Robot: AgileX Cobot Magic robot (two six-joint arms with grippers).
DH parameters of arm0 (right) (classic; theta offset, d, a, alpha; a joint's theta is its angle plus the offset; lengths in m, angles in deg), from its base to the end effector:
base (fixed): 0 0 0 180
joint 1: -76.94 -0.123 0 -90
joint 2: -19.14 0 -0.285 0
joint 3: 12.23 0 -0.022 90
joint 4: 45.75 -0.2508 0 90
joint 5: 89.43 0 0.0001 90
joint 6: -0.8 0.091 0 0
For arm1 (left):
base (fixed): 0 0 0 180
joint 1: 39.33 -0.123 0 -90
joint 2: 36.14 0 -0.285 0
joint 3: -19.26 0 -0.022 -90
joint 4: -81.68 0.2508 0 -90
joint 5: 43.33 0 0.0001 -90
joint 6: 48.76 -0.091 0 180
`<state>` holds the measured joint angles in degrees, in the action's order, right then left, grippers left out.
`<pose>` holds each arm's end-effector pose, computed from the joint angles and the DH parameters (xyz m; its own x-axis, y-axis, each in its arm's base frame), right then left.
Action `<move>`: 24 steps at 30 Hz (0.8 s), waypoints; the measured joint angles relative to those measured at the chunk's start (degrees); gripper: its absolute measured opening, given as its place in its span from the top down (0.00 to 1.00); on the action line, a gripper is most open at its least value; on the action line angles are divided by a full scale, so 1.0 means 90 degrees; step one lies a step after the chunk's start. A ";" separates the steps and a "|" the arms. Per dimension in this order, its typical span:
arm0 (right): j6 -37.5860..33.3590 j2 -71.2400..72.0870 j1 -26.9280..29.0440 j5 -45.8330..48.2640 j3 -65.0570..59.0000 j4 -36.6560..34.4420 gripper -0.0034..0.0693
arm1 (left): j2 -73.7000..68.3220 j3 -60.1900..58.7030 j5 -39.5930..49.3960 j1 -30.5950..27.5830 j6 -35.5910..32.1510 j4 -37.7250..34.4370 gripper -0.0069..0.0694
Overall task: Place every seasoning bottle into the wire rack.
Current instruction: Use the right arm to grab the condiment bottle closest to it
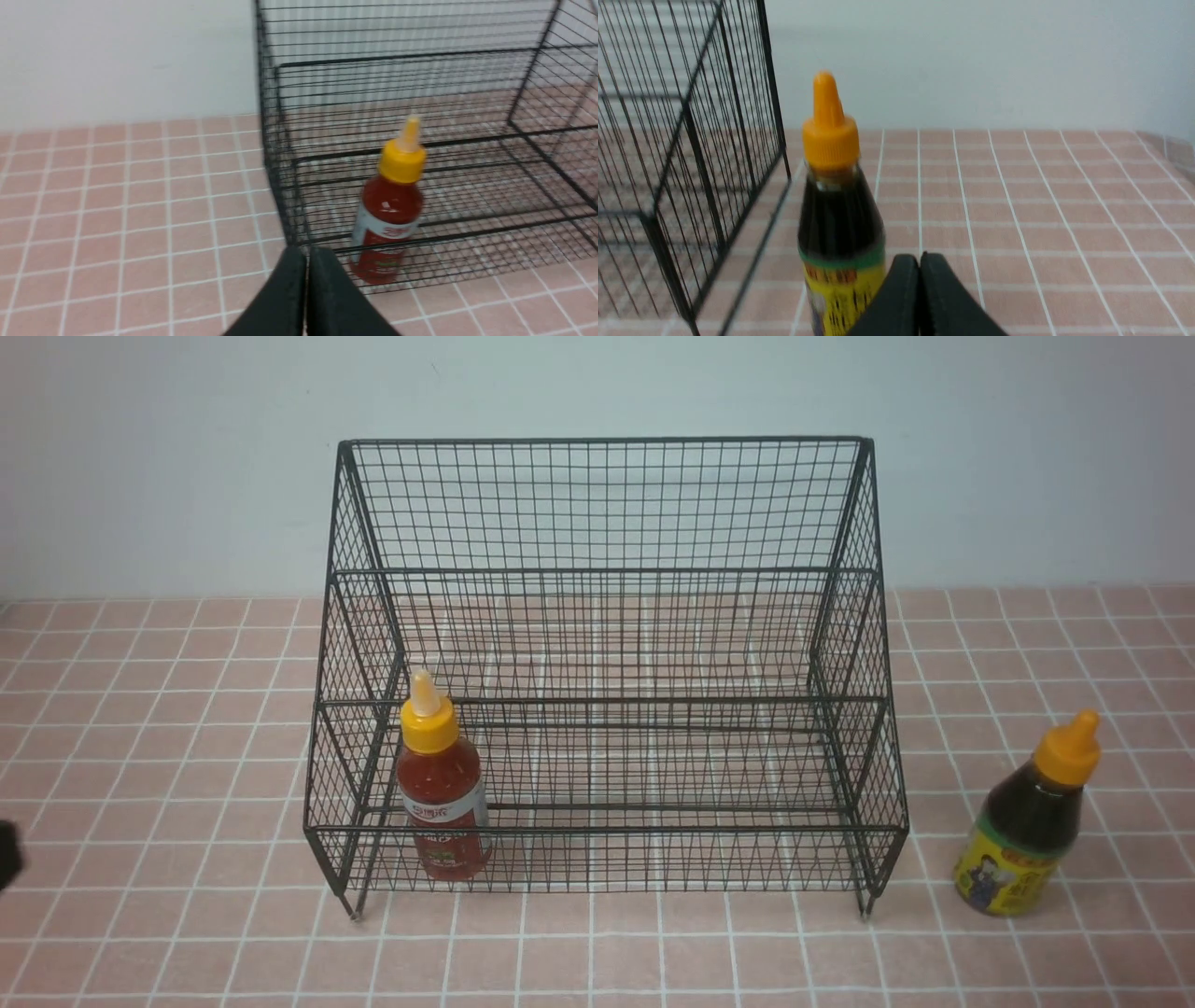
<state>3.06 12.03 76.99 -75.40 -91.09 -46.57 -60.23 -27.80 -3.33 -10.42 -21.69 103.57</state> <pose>0.0554 0.0003 0.1819 -0.1735 0.0535 -0.9834 0.0067 0.9986 0.0531 0.0574 -0.0068 0.3122 -0.3284 -0.0105 -0.9445 0.2175 0.9722 -0.0865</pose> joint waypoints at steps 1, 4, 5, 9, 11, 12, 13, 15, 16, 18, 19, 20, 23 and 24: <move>0.0000 0.0000 0.0000 -0.0200 0.0000 -0.0111 0.97 | 0.0131 -0.0082 0.0031 0.0000 0.0117 0.0060 0.92; 0.0066 0.0000 0.0000 -0.1029 0.0000 -0.0592 0.97 | 0.0657 -0.0475 0.0109 0.0000 0.0315 0.0099 0.92; 0.0107 0.0000 0.0000 -0.1198 0.0000 -0.0725 0.97 | 0.0821 -0.0561 0.0116 0.0000 0.0347 0.0067 0.92; 0.0166 0.0000 0.0000 -0.1601 0.0000 -0.1116 0.97 | 0.1246 -0.0851 0.0133 0.0000 0.0484 -0.0032 0.92; 0.0166 0.0000 0.0000 -0.1649 0.0000 -0.1133 0.97 | 0.1300 -0.0866 0.0133 0.0000 0.0499 -0.0038 0.92; 0.0166 0.0000 0.0000 -0.1712 0.0000 -0.1137 0.97 | 0.1324 -0.0866 0.0133 0.0000 0.0528 -0.0032 0.92; 0.0166 0.0000 0.0000 -0.1726 0.0000 -0.1137 0.97 | 0.1323 -0.0866 0.0133 0.0000 0.0528 -0.0032 0.92; 0.0225 0.0000 0.0000 -0.1824 0.0000 -0.1165 0.97 | 0.1323 -0.0866 0.0133 0.0000 0.0536 -0.0032 0.92; 0.0334 0.0000 0.0000 -0.1982 0.0000 -0.1243 0.97 | 0.1323 -0.0866 0.0133 0.0000 0.0540 -0.0038 0.92; 0.0619 0.0000 0.0000 -0.2331 0.0000 -0.1372 0.97 | 0.1323 -0.0866 0.0133 0.0000 0.0540 -0.0044 0.92; 0.0656 0.0000 0.0000 -0.2389 0.0000 -0.1386 0.97 | 0.1323 -0.0866 0.0133 0.0000 0.0540 -0.0043 0.92; 0.0855 0.0000 0.0000 -0.2889 0.0000 -0.1449 0.97 | 0.1323 -0.0866 0.0133 0.0000 0.0540 -0.0043 0.92; 0.1014 -0.0078 0.0000 -0.3401 0.0038 -0.1404 0.97 | 0.1323 -0.0866 0.0133 0.0000 0.0540 -0.0070 0.92; 0.1021 -0.0217 0.0000 -0.3379 0.0135 -0.1315 0.97 | 0.1323 -0.0866 0.0133 0.0000 0.0540 -0.0078 0.92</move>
<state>12.25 10.08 76.99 -105.80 -89.87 -58.40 -48.32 -35.59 -2.13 -10.42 -16.83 102.87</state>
